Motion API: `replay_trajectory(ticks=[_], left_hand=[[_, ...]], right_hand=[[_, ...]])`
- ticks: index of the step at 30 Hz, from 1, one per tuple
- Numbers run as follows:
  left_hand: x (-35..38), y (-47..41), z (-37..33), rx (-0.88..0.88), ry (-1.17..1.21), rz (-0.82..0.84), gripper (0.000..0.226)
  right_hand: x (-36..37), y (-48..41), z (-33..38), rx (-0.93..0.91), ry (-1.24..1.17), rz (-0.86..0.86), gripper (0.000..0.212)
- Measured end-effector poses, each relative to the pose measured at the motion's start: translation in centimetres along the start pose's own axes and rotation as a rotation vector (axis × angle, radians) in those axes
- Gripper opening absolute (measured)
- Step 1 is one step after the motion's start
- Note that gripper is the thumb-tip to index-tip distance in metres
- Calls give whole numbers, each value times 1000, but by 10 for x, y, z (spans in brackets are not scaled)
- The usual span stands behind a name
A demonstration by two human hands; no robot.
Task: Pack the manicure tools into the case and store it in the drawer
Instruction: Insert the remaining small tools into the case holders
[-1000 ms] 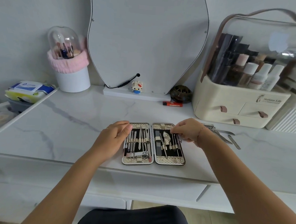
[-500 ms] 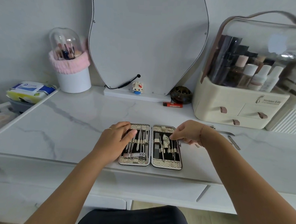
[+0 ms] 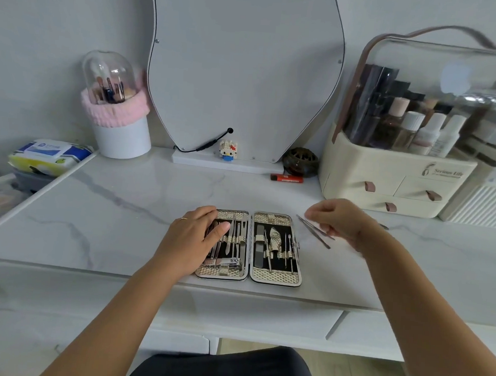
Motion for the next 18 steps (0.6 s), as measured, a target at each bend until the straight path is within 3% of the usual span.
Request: replay_trajectory(ticks=[3, 8, 12, 18], left_hand=[[1, 0, -1, 6, -42, -2, 64], [1, 0, 0, -11, -84, -14, 66], [-2, 1, -1, -25, -116, -20, 76], [-3, 0, 4, -85, 9, -29, 81]], right_hand=[[-31, -8, -15, 30, 14, -173, 6], [-19, -5, -18, -86, 346, -110, 12], [-11, -7, -10, -143, 429, -191, 11], [-6, -10, -8, -103, 543, -157, 23]])
Point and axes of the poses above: each hand's wrist, its own y-axis away from the middle knuckle, its own x-axis out of the palm, z = x × y, the point moved 7 cm from there along -y, towards the middle knuckle, and after that the axes turned 15 degrees about -z, right-handed, at the moved point
